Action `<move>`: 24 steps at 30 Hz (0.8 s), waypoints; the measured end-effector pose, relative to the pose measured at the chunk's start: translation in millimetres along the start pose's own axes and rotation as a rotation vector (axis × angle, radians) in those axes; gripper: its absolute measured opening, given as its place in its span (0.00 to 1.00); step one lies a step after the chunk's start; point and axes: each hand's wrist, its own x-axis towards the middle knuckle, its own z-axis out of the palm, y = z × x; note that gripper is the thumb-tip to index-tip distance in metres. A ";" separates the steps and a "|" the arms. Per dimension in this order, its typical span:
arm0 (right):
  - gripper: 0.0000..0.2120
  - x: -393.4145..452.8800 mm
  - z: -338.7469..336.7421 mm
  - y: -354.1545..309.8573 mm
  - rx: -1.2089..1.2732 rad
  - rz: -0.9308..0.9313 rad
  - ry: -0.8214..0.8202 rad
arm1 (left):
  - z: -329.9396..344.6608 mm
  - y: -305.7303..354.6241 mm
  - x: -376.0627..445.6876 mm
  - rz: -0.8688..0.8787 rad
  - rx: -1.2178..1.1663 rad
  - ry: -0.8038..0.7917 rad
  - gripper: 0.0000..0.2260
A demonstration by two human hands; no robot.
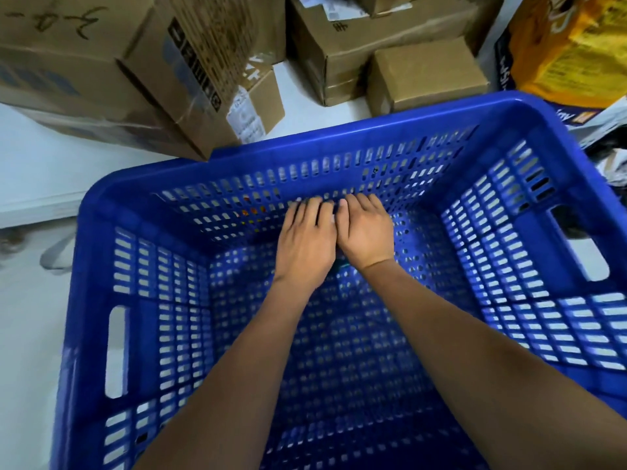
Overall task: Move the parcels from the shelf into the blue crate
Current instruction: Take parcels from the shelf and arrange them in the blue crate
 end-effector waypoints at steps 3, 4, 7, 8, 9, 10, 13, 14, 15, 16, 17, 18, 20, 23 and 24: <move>0.18 -5.9 -1.0 -2.7 0.141 0.077 0.010 | 8.3 -5.5 -6.2 -0.066 -0.058 -0.039 0.19; 0.18 -7.5 -0.3 -5.2 0.185 0.109 0.007 | 10.0 -5.9 -6.9 -0.068 -0.057 -0.066 0.21; 0.20 -5.4 1.6 -11.8 0.303 0.274 0.008 | 16.8 -5.4 -3.4 -0.084 -0.150 0.006 0.20; 0.20 -3.8 2.1 -13.4 0.354 0.348 0.015 | 17.9 -5.0 -1.6 -0.131 -0.239 0.098 0.18; 0.20 -2.4 2.3 -14.8 0.415 0.418 0.025 | 19.1 -4.4 1.0 -0.175 -0.305 0.163 0.17; 0.18 -1.6 2.5 -16.3 0.478 0.482 0.028 | 20.4 -3.2 3.0 -0.219 -0.364 0.202 0.16; 0.16 0.7 1.5 -18.9 0.595 0.633 -0.001 | 21.0 3.7 7.4 -0.363 -0.490 0.301 0.14; 0.17 1.0 1.5 -19.0 0.616 0.674 -0.010 | 20.9 6.2 9.0 -0.421 -0.535 0.321 0.14; 0.18 1.0 1.1 -18.8 0.634 0.709 -0.017 | 20.0 9.1 10.1 -0.468 -0.575 0.336 0.13; 0.19 1.3 -0.1 -19.2 0.651 0.739 -0.024 | 19.1 11.5 10.7 -0.510 -0.612 0.344 0.13; 0.20 1.6 -1.7 -20.1 0.670 0.769 -0.027 | 18.9 13.3 10.8 -0.554 -0.654 0.344 0.12; 0.20 2.3 -3.9 -21.4 0.697 0.804 -0.028 | 18.4 14.6 11.1 -0.610 -0.707 0.339 0.11; 0.21 4.6 -6.3 -23.3 0.762 0.880 -0.030 | 16.3 15.5 13.6 -0.739 -0.818 0.317 0.10; 0.20 6.0 -9.6 -25.6 0.813 0.939 -0.052 | 12.7 18.1 15.4 -0.855 -0.912 0.278 0.11; 0.20 4.2 -9.5 -25.1 0.844 0.955 -0.059 | 12.3 19.0 14.8 -0.873 -0.923 0.278 0.14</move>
